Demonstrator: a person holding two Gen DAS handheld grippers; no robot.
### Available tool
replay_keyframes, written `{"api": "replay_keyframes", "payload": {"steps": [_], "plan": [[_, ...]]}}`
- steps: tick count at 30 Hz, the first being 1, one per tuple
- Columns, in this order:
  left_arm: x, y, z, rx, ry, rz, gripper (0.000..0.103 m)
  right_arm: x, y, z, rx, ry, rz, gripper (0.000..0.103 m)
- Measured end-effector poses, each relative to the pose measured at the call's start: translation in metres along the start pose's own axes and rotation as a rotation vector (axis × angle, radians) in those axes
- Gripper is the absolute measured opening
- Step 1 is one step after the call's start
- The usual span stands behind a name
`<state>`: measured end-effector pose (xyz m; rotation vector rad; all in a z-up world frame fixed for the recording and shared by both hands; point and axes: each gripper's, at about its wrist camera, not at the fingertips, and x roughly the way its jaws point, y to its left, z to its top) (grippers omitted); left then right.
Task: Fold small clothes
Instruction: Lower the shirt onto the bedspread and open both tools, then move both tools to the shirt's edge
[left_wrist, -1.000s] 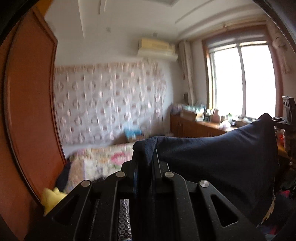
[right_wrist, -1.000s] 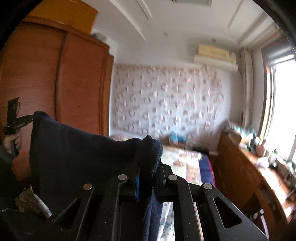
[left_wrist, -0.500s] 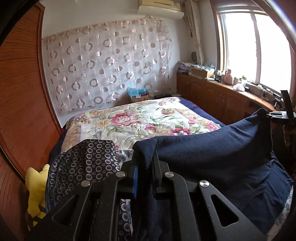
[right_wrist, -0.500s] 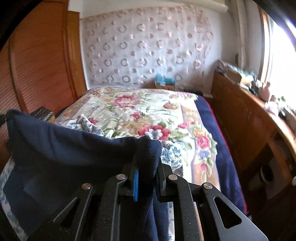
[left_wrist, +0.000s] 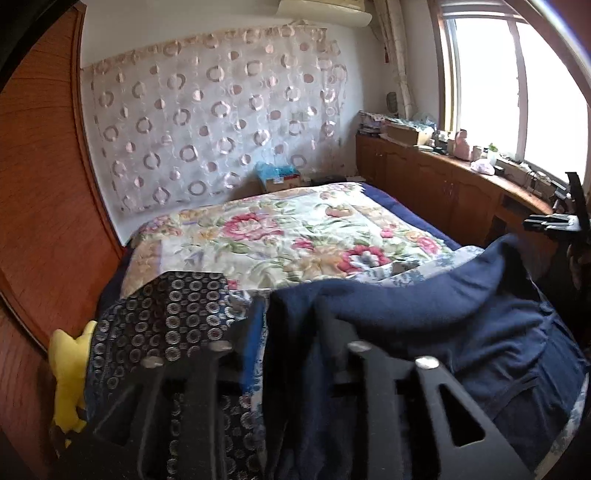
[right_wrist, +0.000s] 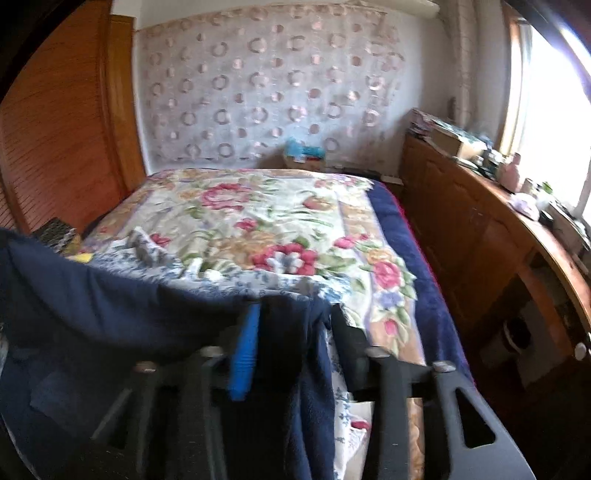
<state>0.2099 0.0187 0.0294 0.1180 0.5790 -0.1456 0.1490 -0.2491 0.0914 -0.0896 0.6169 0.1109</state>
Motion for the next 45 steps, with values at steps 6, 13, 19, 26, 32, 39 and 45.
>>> {"api": "replay_keyframes", "payload": {"steps": [6,13,19,26,32,39,45], "plan": [[-0.023,-0.003,-0.024,-0.01,0.007,-0.055,0.068,-0.004,-0.001,-0.017,0.012,-0.009,0.021,0.059],[-0.052,-0.009,-0.072,-0.05,0.021,-0.069,0.071,-0.017,-0.004,-0.061,0.021,0.018,0.119,0.059],[-0.06,-0.01,-0.108,-0.096,0.076,-0.086,0.071,-0.023,-0.009,-0.107,0.048,0.087,0.146,0.059],[-0.06,-0.013,-0.142,-0.111,0.165,-0.082,0.071,-0.025,-0.027,-0.127,0.084,0.164,0.094,0.059],[-0.055,-0.016,-0.158,-0.114,0.201,-0.059,0.071,-0.027,-0.027,-0.133,0.099,0.194,0.08,0.059],[-0.05,-0.017,-0.16,-0.126,0.225,-0.071,0.071,-0.015,-0.014,-0.129,0.061,0.185,0.07,0.047],[-0.044,-0.021,-0.158,-0.14,0.235,-0.089,0.071,-0.011,-0.016,-0.136,0.041,0.162,0.064,0.046]]}}
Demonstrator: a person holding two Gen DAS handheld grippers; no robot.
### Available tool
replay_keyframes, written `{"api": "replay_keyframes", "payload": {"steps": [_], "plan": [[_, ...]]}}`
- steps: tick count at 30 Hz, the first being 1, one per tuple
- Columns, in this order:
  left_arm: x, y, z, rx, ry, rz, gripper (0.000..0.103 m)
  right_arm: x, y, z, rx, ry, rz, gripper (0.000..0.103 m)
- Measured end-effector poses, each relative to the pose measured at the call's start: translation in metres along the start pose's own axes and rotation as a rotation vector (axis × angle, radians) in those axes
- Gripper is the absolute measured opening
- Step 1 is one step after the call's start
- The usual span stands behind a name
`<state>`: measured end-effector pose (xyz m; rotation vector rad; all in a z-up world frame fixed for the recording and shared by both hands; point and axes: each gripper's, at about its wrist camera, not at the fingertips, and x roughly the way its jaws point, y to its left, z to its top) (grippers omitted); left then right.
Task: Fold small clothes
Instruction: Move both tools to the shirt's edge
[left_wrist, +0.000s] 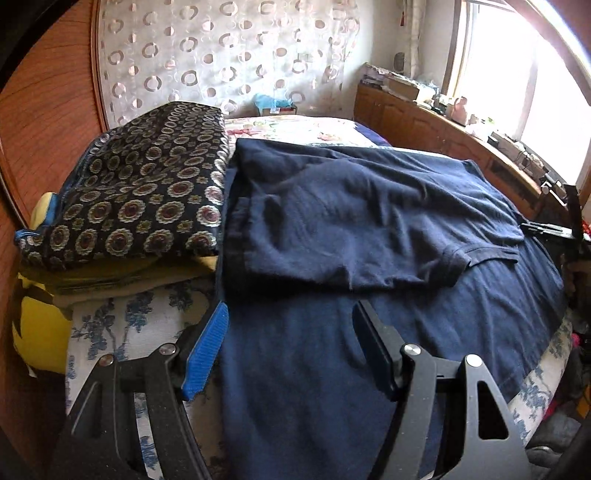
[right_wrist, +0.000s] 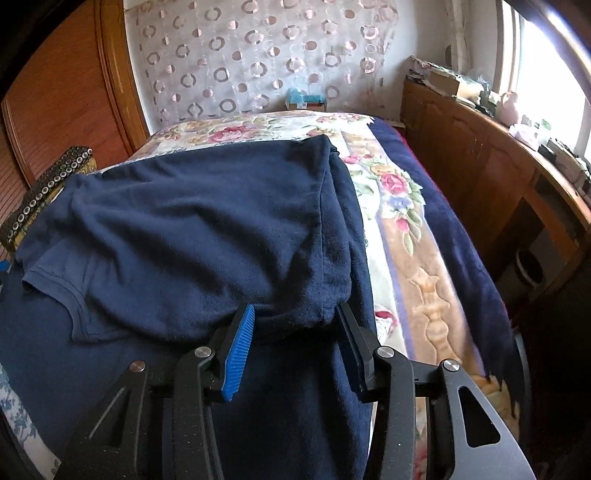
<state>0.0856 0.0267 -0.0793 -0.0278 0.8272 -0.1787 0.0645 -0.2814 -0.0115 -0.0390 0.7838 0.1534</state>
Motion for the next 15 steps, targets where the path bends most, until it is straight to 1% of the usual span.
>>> {"api": "replay_keyframes", "payload": {"steps": [3,8,11,13,15], "plan": [[0.003,0.001,0.003,-0.022,0.003,-0.023,0.071,0.0,-0.001,-0.001,-0.004,0.0,-0.003,0.047],[0.015,0.006,0.009,-0.058,0.036,-0.016,0.07,0.001,0.004,0.0,-0.016,0.002,-0.018,0.047],[0.02,0.011,0.013,-0.079,0.037,-0.007,0.07,0.001,0.004,-0.001,-0.017,0.001,-0.019,0.047],[0.021,0.013,0.015,-0.1,0.032,-0.023,0.07,0.001,0.004,-0.001,-0.019,0.001,-0.019,0.046],[0.022,0.011,0.017,-0.1,0.027,-0.043,0.07,0.001,0.004,-0.001,-0.021,0.002,-0.021,0.047]]}}
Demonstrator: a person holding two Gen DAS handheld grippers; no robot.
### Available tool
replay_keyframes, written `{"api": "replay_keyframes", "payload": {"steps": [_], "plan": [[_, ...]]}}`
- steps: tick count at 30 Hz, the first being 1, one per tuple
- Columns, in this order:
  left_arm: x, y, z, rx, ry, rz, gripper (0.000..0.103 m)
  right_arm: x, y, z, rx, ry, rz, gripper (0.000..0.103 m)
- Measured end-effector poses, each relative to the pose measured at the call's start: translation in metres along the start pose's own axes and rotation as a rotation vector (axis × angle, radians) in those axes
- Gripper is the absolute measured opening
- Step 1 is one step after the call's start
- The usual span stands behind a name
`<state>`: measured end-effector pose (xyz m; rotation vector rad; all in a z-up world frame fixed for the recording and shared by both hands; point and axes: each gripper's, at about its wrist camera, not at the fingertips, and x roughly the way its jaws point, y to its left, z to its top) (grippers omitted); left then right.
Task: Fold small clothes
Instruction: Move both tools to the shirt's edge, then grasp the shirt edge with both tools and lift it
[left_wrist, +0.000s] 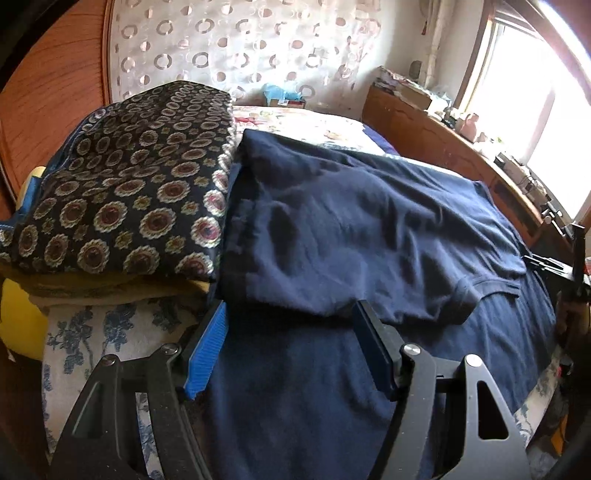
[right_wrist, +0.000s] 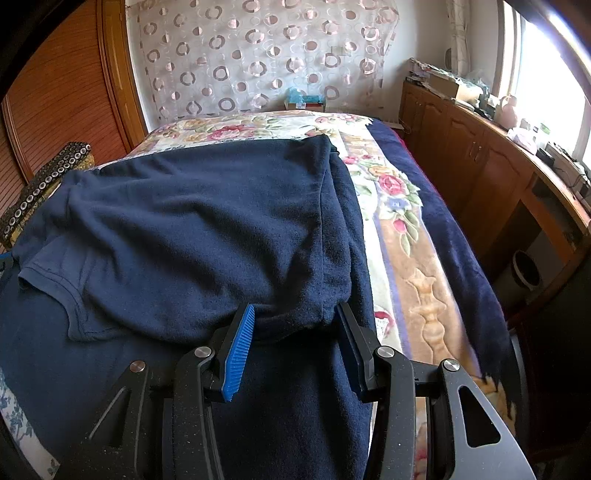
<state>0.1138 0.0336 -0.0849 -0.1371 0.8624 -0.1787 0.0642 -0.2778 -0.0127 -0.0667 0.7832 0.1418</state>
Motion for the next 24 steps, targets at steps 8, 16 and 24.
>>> {"api": "replay_keyframes", "payload": {"steps": [8,16,24], "plan": [[0.003,-0.003,0.01,-0.01,-0.023,-0.02,0.057,0.0,0.0,0.0,-0.001,0.0,0.0,0.047],[0.008,0.005,0.015,-0.031,-0.035,0.03,0.023,0.0,0.001,0.001,-0.013,-0.001,0.0,0.033],[-0.024,-0.01,0.012,0.032,-0.141,-0.013,0.007,-0.014,0.007,0.007,-0.042,-0.06,0.006,0.007]]}}
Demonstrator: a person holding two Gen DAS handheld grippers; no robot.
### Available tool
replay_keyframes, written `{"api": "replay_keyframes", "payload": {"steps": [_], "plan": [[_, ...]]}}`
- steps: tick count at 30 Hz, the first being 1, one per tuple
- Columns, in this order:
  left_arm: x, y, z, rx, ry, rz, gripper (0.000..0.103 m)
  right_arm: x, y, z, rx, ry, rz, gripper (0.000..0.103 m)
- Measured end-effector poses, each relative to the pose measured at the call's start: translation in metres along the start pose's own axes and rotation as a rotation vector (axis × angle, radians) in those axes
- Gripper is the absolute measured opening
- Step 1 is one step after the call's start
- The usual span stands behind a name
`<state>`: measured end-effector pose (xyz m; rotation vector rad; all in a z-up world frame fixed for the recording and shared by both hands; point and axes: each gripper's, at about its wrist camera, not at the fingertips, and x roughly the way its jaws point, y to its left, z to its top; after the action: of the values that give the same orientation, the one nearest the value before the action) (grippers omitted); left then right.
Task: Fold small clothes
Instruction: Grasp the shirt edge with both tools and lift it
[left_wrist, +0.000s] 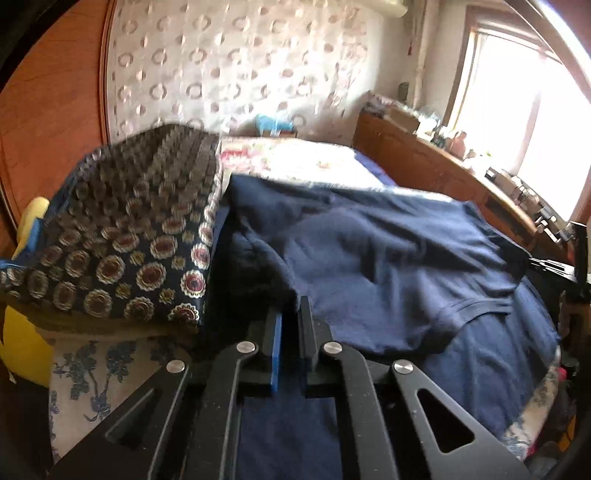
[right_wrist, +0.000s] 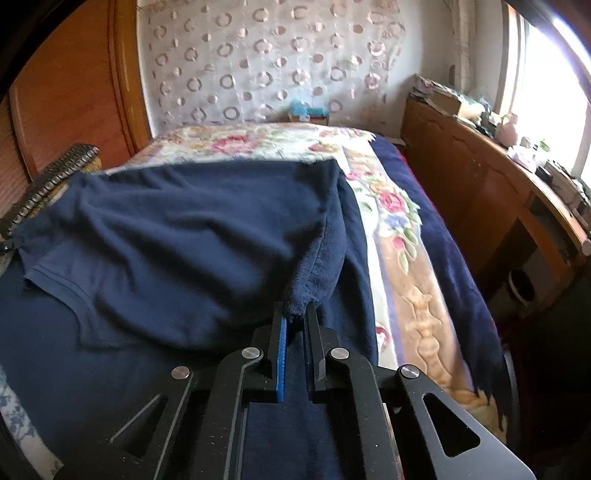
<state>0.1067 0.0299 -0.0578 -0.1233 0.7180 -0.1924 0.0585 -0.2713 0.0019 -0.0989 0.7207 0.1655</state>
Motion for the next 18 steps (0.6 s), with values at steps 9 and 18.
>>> {"api": "replay_keyframes", "payload": {"steps": [9,18], "plan": [[-0.06,0.001,0.003,-0.017,-0.119,-0.039,0.007,-0.051,-0.013,0.008,0.043,-0.148,0.089,0.006],[-0.087,0.011,-0.009,-0.038,-0.143,-0.037,0.007,-0.089,-0.019,-0.012,0.018,-0.187,0.13,0.006]]}}
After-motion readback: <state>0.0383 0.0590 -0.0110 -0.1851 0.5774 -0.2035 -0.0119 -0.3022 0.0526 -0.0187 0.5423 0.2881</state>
